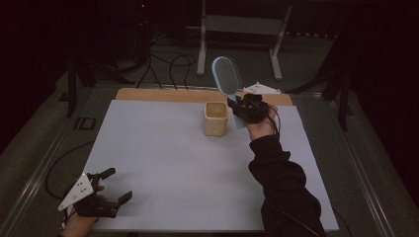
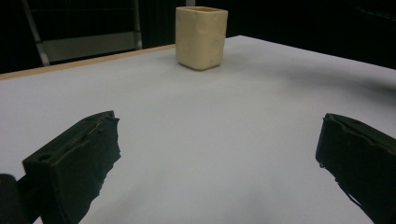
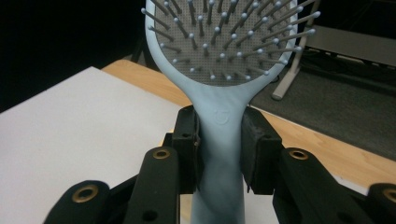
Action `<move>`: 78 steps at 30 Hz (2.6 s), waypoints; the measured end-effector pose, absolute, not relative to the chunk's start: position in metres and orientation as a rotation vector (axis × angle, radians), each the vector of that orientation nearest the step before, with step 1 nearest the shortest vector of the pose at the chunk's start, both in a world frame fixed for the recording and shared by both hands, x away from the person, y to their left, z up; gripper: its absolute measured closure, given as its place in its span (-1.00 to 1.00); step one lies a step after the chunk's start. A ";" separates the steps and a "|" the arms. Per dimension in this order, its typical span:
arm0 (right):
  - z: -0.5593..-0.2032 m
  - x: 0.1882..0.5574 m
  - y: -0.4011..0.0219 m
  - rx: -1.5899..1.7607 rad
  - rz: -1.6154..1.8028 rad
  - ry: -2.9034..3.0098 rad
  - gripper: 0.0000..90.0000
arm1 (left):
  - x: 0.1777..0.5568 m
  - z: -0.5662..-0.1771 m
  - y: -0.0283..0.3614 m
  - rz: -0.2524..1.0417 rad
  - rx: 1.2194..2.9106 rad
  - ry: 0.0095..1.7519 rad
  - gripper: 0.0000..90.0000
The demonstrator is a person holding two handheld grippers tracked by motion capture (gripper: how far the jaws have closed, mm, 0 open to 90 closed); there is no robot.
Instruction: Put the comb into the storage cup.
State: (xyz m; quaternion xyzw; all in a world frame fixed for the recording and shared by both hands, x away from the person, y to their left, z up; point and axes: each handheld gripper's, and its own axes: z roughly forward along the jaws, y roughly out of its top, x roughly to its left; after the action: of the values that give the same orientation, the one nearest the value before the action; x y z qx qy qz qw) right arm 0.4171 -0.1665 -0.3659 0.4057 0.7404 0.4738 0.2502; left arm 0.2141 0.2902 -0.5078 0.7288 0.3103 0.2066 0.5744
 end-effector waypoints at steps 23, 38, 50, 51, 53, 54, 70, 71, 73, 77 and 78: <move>-0.360 0.448 -0.143 1.085 1.370 1.946 0.56 | 0.215 -0.508 0.292 0.480 1.697 0.729 -1.00; -0.360 0.464 -0.126 1.073 1.409 1.964 0.56 | 0.214 -0.508 0.292 0.479 1.695 0.724 -1.00; -0.367 0.481 -0.117 1.065 1.438 1.931 0.56 | 0.214 -0.508 0.292 0.474 1.688 0.723 -1.00; -0.367 0.481 -0.117 1.065 1.438 1.931 0.56 | 0.214 -0.508 0.292 0.474 1.688 0.723 -1.00; -0.369 0.485 -0.114 1.063 1.436 1.928 0.56 | 0.214 -0.508 0.293 0.473 1.686 0.723 -1.00; -0.369 0.485 -0.114 1.063 1.436 1.928 0.56 | 0.214 -0.508 0.293 0.473 1.686 0.723 -1.00; -0.389 0.502 -0.107 1.056 1.481 1.927 0.56 | 0.214 -0.508 0.294 0.465 1.681 0.727 -1.00; -0.390 0.503 -0.108 1.055 1.487 1.928 0.56 | 0.214 -0.508 0.294 0.465 1.680 0.727 -1.00; -0.393 0.503 -0.108 1.051 1.486 1.924 0.56 | 0.214 -0.508 0.294 0.464 1.680 0.727 -1.00; -0.398 0.504 -0.109 1.051 1.487 1.929 0.56 | 0.214 -0.508 0.294 0.463 1.678 0.728 -1.00; -0.399 0.504 -0.110 1.053 1.489 1.929 0.56 | 0.214 -0.508 0.294 0.464 1.678 0.728 -1.00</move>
State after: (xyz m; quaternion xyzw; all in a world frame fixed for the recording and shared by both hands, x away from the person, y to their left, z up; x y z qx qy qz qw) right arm 0.5040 -0.1098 -0.3994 0.3849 0.7053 0.5444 0.2411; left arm 0.2140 0.2943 -0.5084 0.7201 0.3124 0.1989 0.5868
